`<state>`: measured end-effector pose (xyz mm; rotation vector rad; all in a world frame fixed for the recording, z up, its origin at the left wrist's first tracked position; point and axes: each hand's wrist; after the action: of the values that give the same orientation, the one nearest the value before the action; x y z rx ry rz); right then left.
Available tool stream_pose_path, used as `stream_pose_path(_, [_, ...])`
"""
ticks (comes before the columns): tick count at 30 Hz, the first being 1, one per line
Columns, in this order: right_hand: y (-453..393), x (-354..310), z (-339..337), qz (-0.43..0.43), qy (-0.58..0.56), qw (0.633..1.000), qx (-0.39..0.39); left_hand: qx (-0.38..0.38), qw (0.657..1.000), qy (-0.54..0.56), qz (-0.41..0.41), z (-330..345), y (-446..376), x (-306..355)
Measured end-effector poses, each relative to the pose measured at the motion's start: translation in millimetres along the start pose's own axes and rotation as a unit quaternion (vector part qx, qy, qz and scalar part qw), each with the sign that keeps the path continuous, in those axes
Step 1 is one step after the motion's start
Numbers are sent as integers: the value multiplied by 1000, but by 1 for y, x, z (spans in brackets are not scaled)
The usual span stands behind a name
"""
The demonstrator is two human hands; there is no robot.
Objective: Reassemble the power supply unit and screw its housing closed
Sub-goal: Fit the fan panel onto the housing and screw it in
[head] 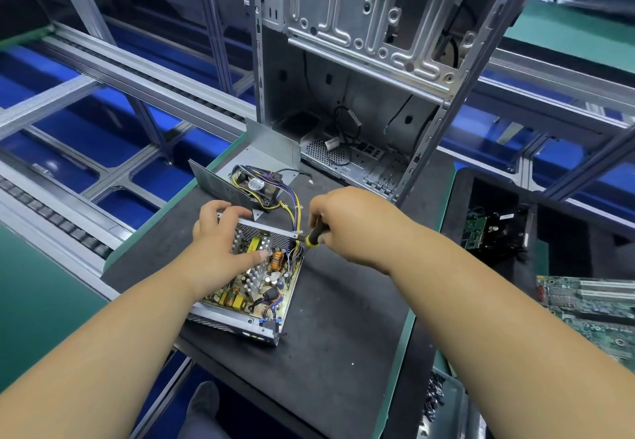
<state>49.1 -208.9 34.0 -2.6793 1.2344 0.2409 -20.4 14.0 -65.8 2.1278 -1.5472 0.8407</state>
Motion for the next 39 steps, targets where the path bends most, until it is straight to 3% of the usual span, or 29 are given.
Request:
stream_pose_path(7, [1,5,-3,47,4,999,-9,-6,1000,-2,-3,0,0,1])
stream_pose_path(11, [-4,4,1,61,87,994,-28,-6,1000,-3,-3,0,0,2])
stream_pose_path(15, [-3,0,8,68,150,986,11,-8,1000,-4,-5,0,1,4])
stream_pose_path(22, [2,-2,8,15,23,999,34,-4,1000,-8,-4,0,0,3])
stream_pose_path(28, [-10,0,9,63,126,990,-6,-1,1000,-5,5,2,-1,-1])
stream_pose_path(32, [-9,-4,13,60,163,985,14,-2,1000,-7,7,2,-1,-2])
stream_pose_path(36, [-3,-5,16,44,63,996,52,0,1000,-9,6,2,-1,0])
stream_pose_path(39, [-4,-2,11,44,30,998,30,1,1000,-8,7,2,0,0])
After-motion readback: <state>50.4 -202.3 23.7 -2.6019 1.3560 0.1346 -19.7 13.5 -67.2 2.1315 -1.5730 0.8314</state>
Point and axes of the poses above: each hand's wrist, its own y-axis away from the middle knuckle, its own z-axis out of the palm, x = y × z, and after that the axes turned 15 degrees about x, right-handed
